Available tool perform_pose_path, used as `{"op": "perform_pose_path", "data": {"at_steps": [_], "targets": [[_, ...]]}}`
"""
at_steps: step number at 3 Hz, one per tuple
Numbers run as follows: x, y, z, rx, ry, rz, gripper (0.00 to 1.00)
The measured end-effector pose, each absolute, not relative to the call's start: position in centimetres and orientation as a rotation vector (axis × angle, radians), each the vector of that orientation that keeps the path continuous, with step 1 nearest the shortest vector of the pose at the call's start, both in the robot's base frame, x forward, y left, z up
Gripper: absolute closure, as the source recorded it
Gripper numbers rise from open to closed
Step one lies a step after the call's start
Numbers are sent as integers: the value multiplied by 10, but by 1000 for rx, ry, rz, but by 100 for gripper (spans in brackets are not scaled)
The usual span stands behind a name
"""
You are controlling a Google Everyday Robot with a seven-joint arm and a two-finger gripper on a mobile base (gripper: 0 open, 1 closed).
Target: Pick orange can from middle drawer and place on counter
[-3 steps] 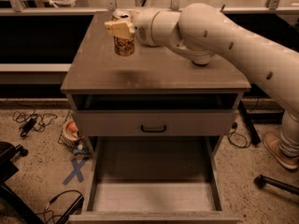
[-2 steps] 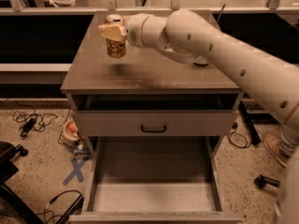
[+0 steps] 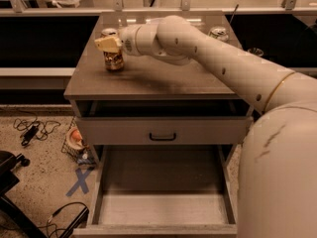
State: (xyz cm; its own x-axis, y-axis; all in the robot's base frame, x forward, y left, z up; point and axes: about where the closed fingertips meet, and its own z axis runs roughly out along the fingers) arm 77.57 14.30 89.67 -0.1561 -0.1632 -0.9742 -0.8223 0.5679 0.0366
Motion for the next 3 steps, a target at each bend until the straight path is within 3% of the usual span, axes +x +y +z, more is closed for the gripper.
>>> {"op": "perform_pose_path", "data": {"at_steps": [1,2,3], "targets": [[778,143,893,-843,1664,709,84],[777,147,891,-847,1664,713,53],[777,149,891,-850,1664,716,30]]}}
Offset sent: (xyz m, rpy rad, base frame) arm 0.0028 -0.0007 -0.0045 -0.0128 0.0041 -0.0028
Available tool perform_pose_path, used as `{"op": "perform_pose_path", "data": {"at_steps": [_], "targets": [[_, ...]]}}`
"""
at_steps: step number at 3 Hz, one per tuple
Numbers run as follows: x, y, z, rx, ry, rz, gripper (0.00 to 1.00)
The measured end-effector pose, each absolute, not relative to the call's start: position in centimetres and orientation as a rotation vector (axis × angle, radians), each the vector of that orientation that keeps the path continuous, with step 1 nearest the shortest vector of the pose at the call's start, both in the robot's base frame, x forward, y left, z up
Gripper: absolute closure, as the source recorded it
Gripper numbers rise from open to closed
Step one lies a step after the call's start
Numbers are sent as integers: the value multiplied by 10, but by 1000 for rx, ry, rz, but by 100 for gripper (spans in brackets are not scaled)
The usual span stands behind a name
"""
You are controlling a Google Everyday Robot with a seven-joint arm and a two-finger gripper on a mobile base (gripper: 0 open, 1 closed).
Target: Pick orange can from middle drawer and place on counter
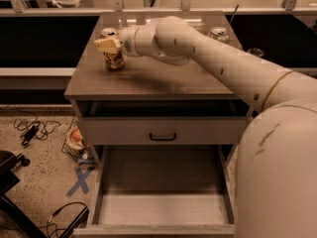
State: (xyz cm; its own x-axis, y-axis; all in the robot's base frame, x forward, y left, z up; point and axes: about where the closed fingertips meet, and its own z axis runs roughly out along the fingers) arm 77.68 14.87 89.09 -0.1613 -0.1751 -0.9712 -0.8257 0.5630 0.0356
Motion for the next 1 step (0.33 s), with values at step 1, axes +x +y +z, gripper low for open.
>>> {"op": "perform_pose_path", "data": {"at_steps": [1], "targets": [[776,151,890,-853,1664,719,6]]}}
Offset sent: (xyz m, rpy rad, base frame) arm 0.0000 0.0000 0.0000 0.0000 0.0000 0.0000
